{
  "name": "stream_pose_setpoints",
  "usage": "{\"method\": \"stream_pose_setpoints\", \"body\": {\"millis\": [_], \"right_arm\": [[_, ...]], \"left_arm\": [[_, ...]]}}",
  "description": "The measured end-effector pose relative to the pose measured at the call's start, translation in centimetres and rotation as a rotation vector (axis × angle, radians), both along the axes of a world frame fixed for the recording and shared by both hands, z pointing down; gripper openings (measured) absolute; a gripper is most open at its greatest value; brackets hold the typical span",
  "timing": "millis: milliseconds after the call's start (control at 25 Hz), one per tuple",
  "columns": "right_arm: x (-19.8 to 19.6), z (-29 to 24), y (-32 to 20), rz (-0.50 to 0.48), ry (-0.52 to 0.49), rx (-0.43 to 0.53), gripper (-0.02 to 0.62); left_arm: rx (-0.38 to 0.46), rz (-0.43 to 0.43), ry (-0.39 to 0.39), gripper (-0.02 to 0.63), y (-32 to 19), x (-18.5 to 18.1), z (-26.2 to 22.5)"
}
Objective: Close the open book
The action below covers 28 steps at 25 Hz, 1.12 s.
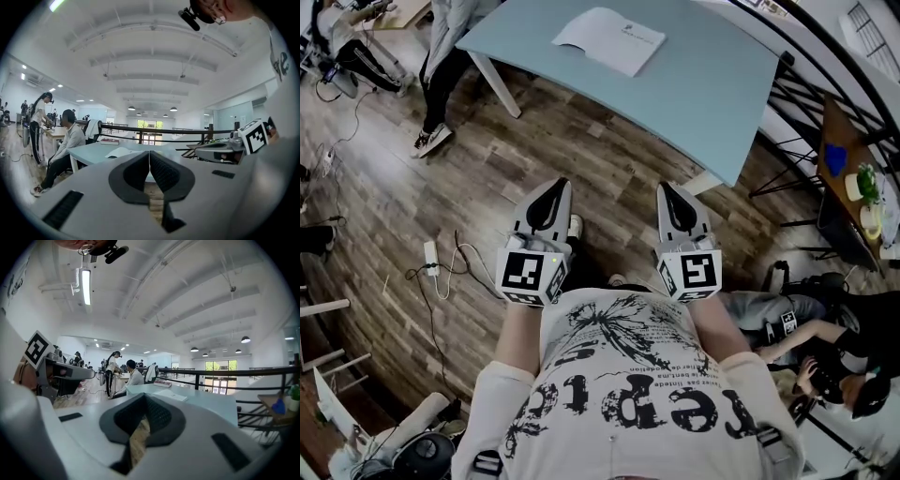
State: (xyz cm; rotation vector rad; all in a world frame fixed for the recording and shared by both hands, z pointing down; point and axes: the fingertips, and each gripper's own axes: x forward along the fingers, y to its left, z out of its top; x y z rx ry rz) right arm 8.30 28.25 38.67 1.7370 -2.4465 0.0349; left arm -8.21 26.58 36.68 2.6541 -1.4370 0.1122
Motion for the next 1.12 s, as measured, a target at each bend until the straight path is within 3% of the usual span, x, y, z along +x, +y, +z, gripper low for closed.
{"method": "stream_pose_setpoints", "body": {"millis": [280, 680, 880, 1120], "right_arm": [[-3.6, -0.1, -9.6, 0.032, -0.005, -0.01, 0.011], [-7.8, -1.5, -23.1, 0.16, -0.04, -0.02, 0.011], [-8.5, -1.7, -27.2, 0.178, -0.03, -0.033, 0.011], [-6.6, -0.8, -32.5, 0.18, -0.002, -0.035, 0.011]], "left_arm": [[0.007, 0.023, -0.001, 0.02, -10.3, -3.7, -0.3], [-0.009, 0.121, -0.017, 0.02, -24.8, -8.0, -1.2], [-0.022, 0.151, -0.036, 0.02, -29.2, -7.9, -0.9], [-0.055, 0.153, -0.049, 0.02, -34.7, -5.7, 0.8]]}}
